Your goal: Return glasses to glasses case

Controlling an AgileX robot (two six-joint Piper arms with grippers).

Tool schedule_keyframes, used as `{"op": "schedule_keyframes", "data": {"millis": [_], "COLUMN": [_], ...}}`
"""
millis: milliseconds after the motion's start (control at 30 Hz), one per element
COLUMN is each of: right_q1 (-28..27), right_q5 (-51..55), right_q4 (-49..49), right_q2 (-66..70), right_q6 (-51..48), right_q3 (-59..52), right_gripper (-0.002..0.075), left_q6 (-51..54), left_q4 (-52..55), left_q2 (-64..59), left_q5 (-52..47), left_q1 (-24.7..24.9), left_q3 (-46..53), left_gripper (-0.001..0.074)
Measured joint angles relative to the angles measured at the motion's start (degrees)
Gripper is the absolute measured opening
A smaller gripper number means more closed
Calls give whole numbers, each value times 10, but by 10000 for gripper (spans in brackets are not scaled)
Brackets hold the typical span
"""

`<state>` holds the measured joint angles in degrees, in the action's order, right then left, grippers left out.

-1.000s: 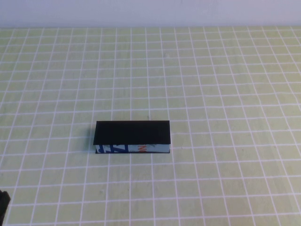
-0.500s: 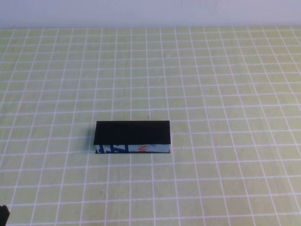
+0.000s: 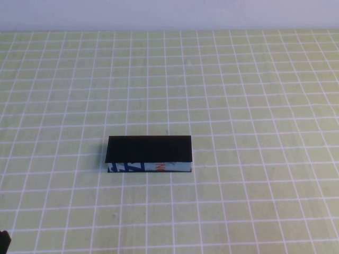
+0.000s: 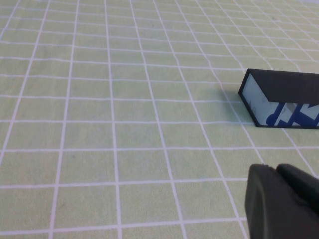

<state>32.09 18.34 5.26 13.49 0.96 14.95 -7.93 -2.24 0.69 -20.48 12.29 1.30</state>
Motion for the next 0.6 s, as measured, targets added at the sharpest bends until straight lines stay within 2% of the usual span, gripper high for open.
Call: {"op": "schedule_keyframes", "data": {"millis": [367, 467, 600], "right_q1": [-7, -43, -122], "right_q5": [0, 0, 0], "right_q4": [0, 0, 0], "right_q2": [-3, -19, -68], "right_q6": [0, 0, 0], "right_q3": [0, 0, 0], "right_gripper": [-18, -18, -18], "left_q6": [-1, -1, -1], "left_q4": [0, 0, 0], "left_q2": [0, 0, 0], "left_q5": [0, 0, 0], "left_q1": [0, 0, 0], "left_q3": [0, 0, 0], "left_gripper": [-3, -3, -3]}}
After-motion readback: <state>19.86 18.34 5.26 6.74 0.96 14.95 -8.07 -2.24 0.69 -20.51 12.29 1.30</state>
